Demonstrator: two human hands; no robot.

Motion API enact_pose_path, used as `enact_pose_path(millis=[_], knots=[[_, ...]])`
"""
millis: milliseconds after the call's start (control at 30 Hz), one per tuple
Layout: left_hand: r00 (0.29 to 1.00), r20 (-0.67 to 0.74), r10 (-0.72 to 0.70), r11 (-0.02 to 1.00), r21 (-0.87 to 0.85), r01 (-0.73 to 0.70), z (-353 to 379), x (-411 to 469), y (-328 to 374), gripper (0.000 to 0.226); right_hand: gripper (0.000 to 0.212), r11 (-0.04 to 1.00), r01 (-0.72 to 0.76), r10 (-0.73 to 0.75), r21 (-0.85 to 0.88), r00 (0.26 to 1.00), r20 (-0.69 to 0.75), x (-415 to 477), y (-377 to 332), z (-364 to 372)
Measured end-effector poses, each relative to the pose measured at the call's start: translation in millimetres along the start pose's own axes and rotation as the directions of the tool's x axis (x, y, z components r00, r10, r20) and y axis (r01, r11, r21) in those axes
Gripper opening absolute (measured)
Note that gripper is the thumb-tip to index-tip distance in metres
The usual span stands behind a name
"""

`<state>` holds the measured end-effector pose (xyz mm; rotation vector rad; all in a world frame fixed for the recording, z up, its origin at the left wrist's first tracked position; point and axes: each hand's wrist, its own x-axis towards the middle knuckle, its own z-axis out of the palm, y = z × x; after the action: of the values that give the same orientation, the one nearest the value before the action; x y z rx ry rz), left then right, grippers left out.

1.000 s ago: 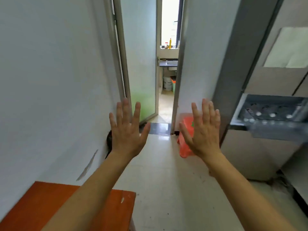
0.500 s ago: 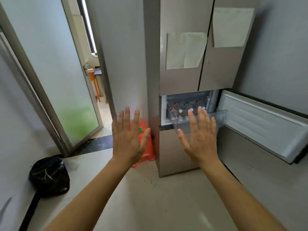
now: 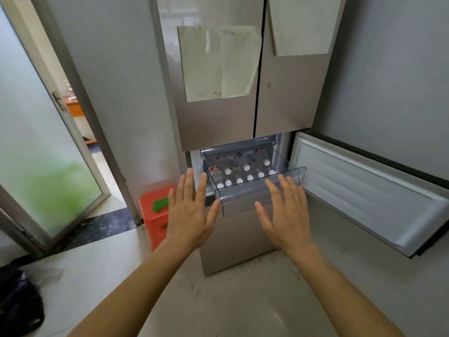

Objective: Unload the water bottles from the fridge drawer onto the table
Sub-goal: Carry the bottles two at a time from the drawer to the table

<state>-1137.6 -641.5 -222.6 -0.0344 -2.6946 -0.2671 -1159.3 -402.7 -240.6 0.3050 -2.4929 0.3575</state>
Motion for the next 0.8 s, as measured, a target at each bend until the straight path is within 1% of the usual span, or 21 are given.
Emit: enact_pose_path(millis=[133,233,367,500,567,667,733,800], knots=[[0.991,0.133,0.026,0.999,-0.024,-0.023,58.8,71.1,-1.9,0.071,0.063,0.997,-0.059,0.065,-0.055,0.991,0.115,54.2,32.1,46.7],[0.975,0.209,0.076,0.997,-0.037,-0.07,88.0,115.1,0.7,0.071,0.062,0.992,-0.083,0.099,-0.092,0.978,0.182,90.5,53.2,68.1],[0.943,0.303,0.138,0.99,-0.042,-0.131,123.6,180.9,12.0,0.071,0.061,0.983,-0.143,0.167,-0.116,0.957,0.236,136.8,90.8,94.7],[0.91,0.384,0.153,0.988,-0.031,-0.153,157.7,222.8,27.4,0.071,0.06,0.98,-0.156,0.183,-0.125,0.95,0.254,167.9,130.4,122.6],[0.899,0.413,0.147,0.988,-0.015,-0.154,175.8,239.4,35.3,0.071,0.062,0.981,-0.155,0.182,-0.117,0.942,0.282,182.8,151.3,139.4],[0.891,0.441,0.104,0.994,-0.009,-0.112,209.4,261.2,50.1,0.069,0.054,0.988,-0.117,0.145,-0.097,0.922,0.358,206.5,186.5,171.3],[0.888,0.456,0.064,0.997,0.008,-0.076,230.7,272.8,58.5,0.068,0.051,0.993,-0.089,0.116,-0.082,0.894,0.433,223.3,205.7,193.7],[0.883,0.469,-0.019,1.0,0.026,0.007,252.3,282.6,68.4,0.067,0.052,0.996,-0.074,0.086,-0.045,0.847,0.525,239.8,224.9,217.1]])
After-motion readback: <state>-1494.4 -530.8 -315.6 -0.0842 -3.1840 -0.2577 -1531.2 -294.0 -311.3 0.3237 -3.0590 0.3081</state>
